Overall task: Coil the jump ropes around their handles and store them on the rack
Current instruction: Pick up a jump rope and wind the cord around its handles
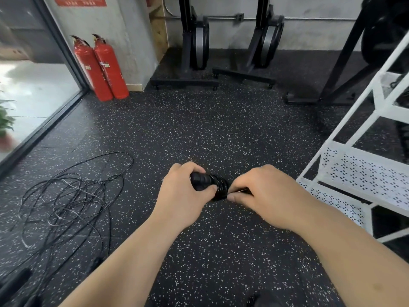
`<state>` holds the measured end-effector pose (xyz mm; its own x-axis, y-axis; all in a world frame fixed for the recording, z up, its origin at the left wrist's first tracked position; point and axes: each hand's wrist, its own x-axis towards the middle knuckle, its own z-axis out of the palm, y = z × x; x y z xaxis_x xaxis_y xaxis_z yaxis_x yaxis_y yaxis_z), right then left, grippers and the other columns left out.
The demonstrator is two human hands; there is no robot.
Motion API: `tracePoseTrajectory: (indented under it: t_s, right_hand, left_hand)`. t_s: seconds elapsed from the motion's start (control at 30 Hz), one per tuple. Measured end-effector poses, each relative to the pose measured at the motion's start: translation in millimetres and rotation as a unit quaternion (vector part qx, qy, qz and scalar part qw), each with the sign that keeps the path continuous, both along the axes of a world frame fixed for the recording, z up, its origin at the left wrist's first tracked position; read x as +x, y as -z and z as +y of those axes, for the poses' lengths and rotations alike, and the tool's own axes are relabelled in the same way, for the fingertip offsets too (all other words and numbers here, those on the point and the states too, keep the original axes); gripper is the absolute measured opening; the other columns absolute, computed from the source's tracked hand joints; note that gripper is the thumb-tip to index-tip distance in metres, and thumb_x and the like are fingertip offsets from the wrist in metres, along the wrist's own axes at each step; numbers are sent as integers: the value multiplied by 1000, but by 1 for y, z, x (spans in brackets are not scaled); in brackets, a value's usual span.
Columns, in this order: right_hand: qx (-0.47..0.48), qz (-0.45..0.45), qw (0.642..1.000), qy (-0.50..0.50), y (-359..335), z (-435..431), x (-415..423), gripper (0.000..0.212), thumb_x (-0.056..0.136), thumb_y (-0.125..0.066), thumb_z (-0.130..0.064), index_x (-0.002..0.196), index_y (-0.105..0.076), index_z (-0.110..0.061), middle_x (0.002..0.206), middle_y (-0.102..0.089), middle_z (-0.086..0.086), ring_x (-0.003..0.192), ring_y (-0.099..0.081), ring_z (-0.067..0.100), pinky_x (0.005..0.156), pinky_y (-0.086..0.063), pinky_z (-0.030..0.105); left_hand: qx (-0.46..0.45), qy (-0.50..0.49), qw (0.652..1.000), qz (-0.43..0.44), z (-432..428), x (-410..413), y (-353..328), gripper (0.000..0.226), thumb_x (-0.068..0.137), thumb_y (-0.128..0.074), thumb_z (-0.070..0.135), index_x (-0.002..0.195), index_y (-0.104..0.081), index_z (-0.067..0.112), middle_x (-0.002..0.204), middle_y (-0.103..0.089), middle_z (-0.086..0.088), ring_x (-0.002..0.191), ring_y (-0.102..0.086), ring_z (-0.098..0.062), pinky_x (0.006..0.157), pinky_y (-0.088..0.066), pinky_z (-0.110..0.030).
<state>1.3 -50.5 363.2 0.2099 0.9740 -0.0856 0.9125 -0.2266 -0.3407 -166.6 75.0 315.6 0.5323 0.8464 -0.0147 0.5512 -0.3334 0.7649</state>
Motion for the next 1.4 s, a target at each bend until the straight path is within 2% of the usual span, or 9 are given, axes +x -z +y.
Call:
tracePoseTrajectory:
  t_s: [0.13, 0.3, 0.43, 0.63, 0.83, 0.93, 1.13, 1.3, 1.4]
  right_hand:
    - [34, 58, 997, 42, -2, 1, 12, 9, 87, -83, -52, 88, -80, -44, 71, -69, -21, 68, -63, 1, 68, -54, 31]
    - [54, 168, 982, 66, -7, -1, 24, 22, 70, -98, -45, 79, -79, -37, 72, -72, -21, 65, -64, 0, 60, -46, 16]
    - [56, 250, 965, 57, -11, 0, 27, 27, 66, -102, -34, 82, -81, -32, 75, -75, -9, 63, -62, 2, 64, -50, 19]
    - [80, 368, 924, 61, -15, -2, 28, 30, 67, -98, -33, 91, -82, -25, 83, -76, -1, 74, -66, 7, 73, -51, 24]
    - [134, 436, 885, 91, -19, -1, 16, 27, 73, -92, -35, 93, -81, -21, 89, -79, 4, 80, -75, 17, 74, -59, 30]
    - [193, 417, 878, 138, -20, 2, 6, 24, 73, -94, -36, 87, -81, -22, 84, -79, 1, 77, -75, 17, 71, -60, 32]
    - [315, 214, 903, 198, -12, 7, -21, 27, 69, -96, -50, 78, -78, -33, 83, -74, -16, 83, -71, 2, 76, -56, 24]
    - [342, 168, 907, 179, 0, 14, -43, 28, 67, -100, -43, 77, -76, -33, 83, -66, -18, 82, -67, 3, 74, -53, 25]
    - [332, 182, 911, 162, 3, 15, -47, 25, 69, -99, -41, 80, -78, -33, 84, -66, -19, 82, -68, 3, 73, -55, 30]
  left_hand:
    - [17, 124, 992, 20, 1, -3, -1, 41, 84, -88, 41, 117, -66, 48, 112, -58, 21, 102, -57, 5, 79, -39, -8]
    - [-34, 209, 977, -22, 9, -10, -5, 55, 84, -89, 35, 130, -61, 49, 124, -67, 24, 116, -64, 1, 105, -51, -33]
    - [-111, 250, 960, -66, 8, -12, -7, 57, 85, -91, 23, 131, -62, 40, 125, -72, 10, 117, -69, -14, 107, -54, -48]
    - [-229, 232, 931, -162, 9, -15, -13, 54, 87, -86, 3, 129, -67, 31, 126, -74, 1, 117, -70, -19, 101, -56, -37]
    - [-351, 209, 858, -310, 8, -13, -12, 56, 87, -80, 8, 140, -59, 8, 125, -67, -10, 113, -62, -21, 96, -53, -34]
    - [-375, 142, 840, -365, 5, -7, -9, 58, 86, -82, 14, 140, -62, 11, 129, -69, -13, 119, -66, -25, 107, -53, -41]
    - [-297, -33, 901, -314, -23, 15, -4, 19, 105, -66, 29, 120, -76, 24, 117, -80, -5, 114, -74, -29, 98, -61, -50]
    - [-443, -87, 818, -355, -42, 25, -13, 54, 100, -52, 71, 126, -77, 31, 125, -79, -2, 120, -73, -19, 111, -50, -49]
    - [-450, -121, 821, -329, -42, 24, -14, 70, 88, -55, 86, 121, -79, 29, 119, -80, -3, 116, -75, -22, 110, -51, -51]
